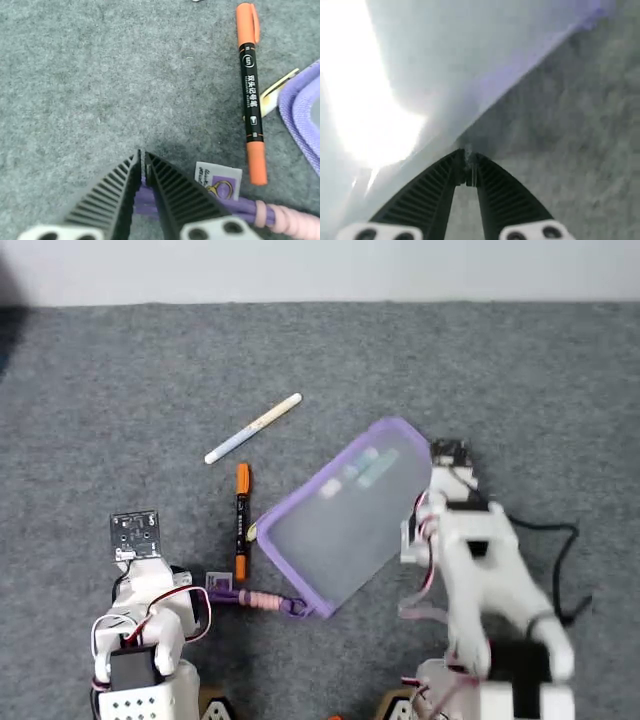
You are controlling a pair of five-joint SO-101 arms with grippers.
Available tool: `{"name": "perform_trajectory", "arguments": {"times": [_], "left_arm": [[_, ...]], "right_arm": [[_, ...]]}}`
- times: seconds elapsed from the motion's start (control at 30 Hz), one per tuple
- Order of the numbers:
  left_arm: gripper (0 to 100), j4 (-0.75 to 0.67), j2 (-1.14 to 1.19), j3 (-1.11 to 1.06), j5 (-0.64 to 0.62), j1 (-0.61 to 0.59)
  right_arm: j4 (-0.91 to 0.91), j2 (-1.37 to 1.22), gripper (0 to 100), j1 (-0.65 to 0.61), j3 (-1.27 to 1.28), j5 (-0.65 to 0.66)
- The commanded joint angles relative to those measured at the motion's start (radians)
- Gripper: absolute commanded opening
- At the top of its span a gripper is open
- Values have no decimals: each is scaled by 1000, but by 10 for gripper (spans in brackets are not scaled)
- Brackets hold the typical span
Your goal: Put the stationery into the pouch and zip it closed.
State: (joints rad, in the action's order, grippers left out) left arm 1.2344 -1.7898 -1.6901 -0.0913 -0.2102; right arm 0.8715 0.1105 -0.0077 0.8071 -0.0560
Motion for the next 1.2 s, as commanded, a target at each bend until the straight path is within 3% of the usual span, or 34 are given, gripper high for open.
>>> {"name": "perform_trajectory", "arguments": {"times": [0.0,0.37,0.47,0.7,1.17], "left_arm": [[14,-21,-3,7,2,3],[14,-21,-3,7,2,3],[14,-21,-3,7,2,3],[14,-21,-3,7,2,3],[14,-21,-3,7,2,3]], "right_arm": [[-7,-236,8,24,-292,-2],[125,-667,9,-4,-994,-2],[151,-693,9,-24,-1059,-2],[475,-611,11,-41,-1154,-2],[926,-424,9,-177,-1151,-2]]}}
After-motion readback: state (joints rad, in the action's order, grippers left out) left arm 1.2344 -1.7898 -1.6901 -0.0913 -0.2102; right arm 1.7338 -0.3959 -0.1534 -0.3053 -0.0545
